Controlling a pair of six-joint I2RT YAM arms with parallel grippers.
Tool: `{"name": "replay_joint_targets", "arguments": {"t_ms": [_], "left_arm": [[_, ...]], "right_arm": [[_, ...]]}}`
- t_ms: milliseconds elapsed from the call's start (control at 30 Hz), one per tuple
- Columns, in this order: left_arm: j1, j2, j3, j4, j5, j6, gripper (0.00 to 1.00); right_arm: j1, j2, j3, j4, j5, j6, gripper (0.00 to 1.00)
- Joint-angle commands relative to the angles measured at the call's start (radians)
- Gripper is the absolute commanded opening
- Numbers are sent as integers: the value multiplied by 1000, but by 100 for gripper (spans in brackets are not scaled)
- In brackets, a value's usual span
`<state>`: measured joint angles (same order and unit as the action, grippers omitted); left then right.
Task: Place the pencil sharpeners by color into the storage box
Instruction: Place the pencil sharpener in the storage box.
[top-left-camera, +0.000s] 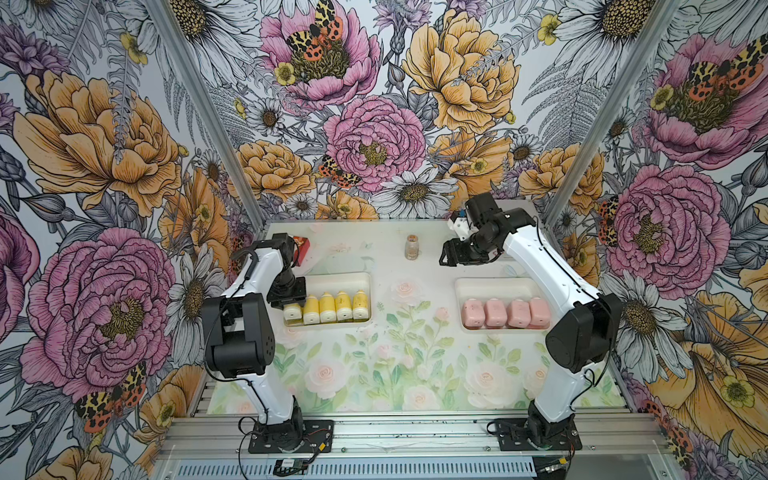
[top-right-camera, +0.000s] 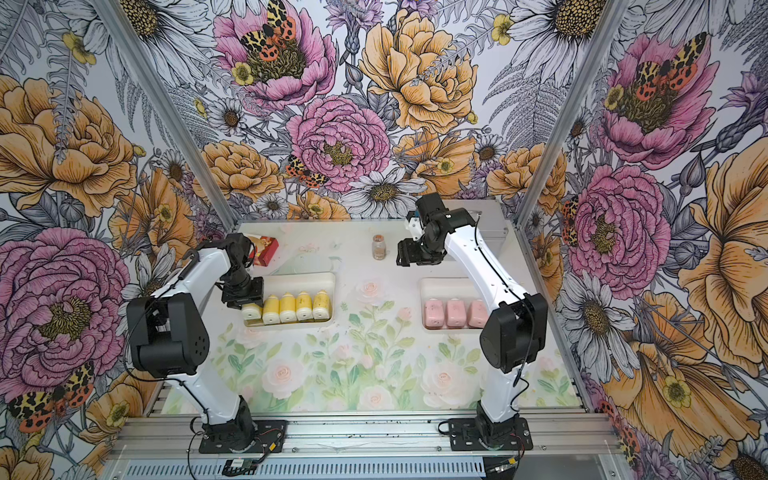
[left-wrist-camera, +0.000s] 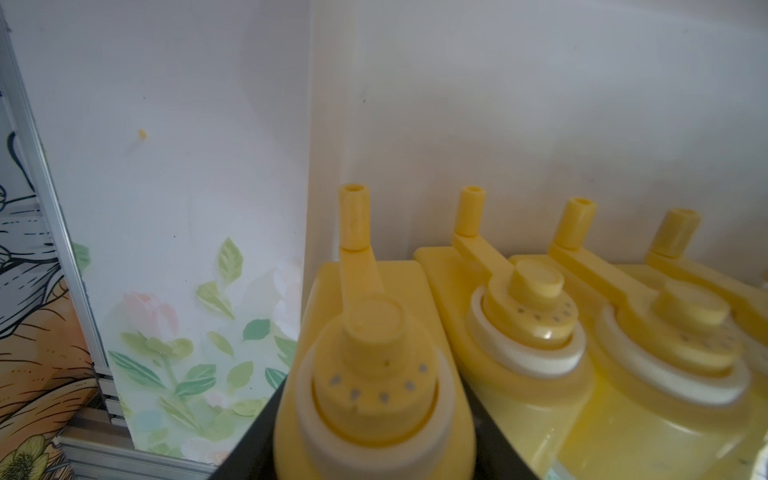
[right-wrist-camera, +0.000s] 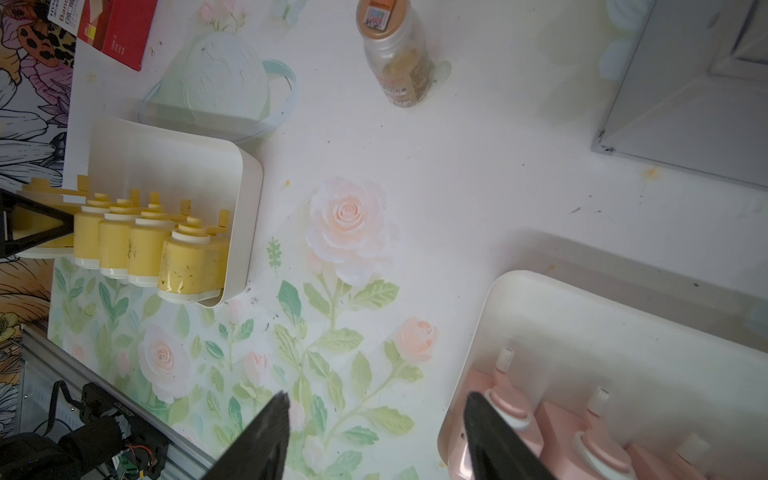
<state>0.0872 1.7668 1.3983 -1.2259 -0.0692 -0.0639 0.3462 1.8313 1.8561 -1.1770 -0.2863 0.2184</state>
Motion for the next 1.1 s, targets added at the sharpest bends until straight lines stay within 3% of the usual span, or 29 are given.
{"name": "replay_joint_targets", "arguments": {"t_ms": [0,1067], "left_arm": [[-9,6,-7,40,39,-4,38],[3,44,-36,77,46,13,39]], "right_arm": [[10,22,17,11,-13,-4,68],[15,40,3,33,-15,4,68]]}}
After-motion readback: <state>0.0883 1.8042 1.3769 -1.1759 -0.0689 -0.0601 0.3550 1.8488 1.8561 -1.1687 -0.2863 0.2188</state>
